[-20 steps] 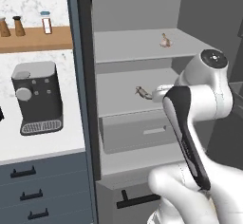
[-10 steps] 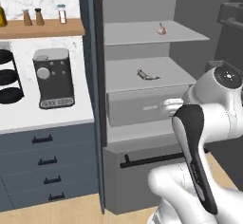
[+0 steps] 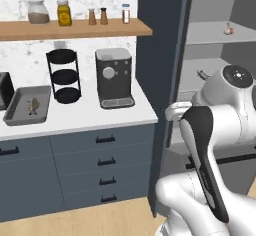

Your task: Place one garlic and one fish in each tupperware on the nearby counter, to pack two identical lunches.

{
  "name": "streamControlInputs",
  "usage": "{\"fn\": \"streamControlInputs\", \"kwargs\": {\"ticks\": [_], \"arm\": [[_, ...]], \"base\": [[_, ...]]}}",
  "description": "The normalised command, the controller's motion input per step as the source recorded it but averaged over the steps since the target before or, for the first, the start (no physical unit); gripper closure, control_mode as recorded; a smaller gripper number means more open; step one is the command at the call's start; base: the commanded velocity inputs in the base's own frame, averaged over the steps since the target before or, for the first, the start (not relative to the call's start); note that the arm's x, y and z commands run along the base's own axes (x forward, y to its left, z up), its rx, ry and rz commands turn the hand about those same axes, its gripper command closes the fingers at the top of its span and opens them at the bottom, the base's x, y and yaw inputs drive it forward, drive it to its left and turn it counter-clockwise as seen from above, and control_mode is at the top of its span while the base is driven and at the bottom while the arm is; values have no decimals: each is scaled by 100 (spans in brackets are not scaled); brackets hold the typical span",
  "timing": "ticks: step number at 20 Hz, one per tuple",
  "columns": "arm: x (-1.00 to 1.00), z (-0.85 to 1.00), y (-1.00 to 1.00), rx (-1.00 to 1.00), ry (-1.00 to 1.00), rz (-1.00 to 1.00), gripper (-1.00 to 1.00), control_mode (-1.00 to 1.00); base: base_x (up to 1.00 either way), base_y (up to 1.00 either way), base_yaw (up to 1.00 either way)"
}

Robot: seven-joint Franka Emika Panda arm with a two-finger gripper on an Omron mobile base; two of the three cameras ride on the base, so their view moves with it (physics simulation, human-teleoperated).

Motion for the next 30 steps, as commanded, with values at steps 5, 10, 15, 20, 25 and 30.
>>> {"fn": "streamControlInputs", "kwargs": {"ticks": [5,10,15,20,25,30], "arm": [[0,0,0,0,0,0,100,100],[0,0,0,0,0,0,100,100],[0,0,0,0,0,0,100,100],[0,0,0,0,0,0,100,100],[0,0,0,0,0,0,100,100],[17,-32,-42,0,-5,0,100,-100]], "base": [[48,100,0],[65,100,0],[62,100,0],[56,99,0],[34,28,0],[6,-1,0]]}}
